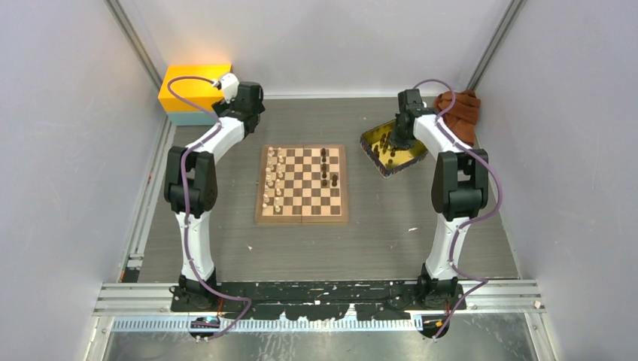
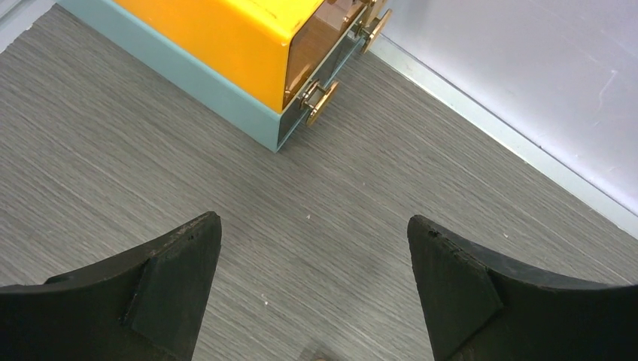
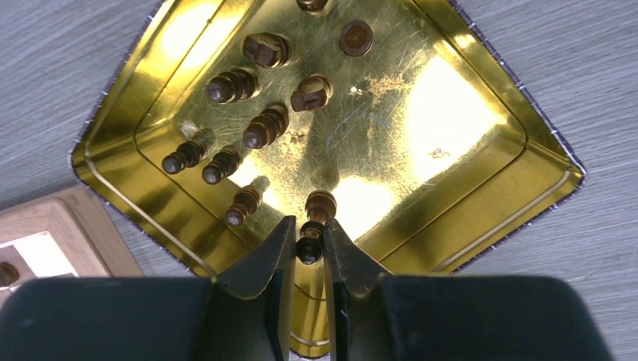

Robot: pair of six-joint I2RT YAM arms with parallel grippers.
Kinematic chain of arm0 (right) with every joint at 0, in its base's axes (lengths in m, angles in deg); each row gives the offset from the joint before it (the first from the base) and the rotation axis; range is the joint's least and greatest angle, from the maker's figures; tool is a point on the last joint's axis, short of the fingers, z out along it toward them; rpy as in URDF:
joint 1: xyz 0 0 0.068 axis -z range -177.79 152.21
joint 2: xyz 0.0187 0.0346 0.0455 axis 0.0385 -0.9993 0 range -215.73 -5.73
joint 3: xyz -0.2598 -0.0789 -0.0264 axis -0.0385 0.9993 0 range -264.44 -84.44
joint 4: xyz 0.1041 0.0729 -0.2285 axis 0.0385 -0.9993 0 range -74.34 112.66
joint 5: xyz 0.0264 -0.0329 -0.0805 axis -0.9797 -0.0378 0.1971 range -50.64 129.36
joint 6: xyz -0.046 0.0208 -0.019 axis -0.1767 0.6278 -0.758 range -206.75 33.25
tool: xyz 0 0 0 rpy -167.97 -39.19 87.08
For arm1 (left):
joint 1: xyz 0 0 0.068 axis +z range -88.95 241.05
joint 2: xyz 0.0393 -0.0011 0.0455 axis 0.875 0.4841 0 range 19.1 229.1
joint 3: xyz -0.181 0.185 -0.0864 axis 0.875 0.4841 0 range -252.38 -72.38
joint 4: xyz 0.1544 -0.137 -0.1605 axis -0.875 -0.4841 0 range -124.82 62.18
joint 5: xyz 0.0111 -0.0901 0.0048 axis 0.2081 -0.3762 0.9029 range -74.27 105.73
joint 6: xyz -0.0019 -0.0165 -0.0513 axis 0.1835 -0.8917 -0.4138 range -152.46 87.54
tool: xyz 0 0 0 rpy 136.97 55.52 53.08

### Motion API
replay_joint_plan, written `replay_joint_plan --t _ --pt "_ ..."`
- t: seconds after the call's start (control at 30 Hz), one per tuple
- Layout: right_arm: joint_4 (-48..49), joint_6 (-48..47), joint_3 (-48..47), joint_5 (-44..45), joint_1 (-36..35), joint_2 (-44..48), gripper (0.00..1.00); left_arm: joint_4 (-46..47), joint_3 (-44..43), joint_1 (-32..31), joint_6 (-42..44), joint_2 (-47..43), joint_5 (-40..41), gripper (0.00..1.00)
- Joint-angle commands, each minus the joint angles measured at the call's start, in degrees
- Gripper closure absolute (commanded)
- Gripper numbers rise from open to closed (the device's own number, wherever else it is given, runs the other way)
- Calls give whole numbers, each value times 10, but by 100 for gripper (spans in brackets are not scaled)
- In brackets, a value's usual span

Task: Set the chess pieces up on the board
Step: Pick up the chess piece from the storage box, then place the chess piece on the chessboard.

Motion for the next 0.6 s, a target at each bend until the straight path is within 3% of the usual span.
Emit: replay_joint_plan --t 0.0,0.23,0.57 --pt "16 -7 -30 12 -5 55 99 11 8 4 -2 -48 8 6" --pt "6 -17 -52 12 -27 66 99 7 20 4 2 -67 13 6" --pt "-42 -32 -104 14 -111 73 99 1 45 -2 -2 -99 19 6"
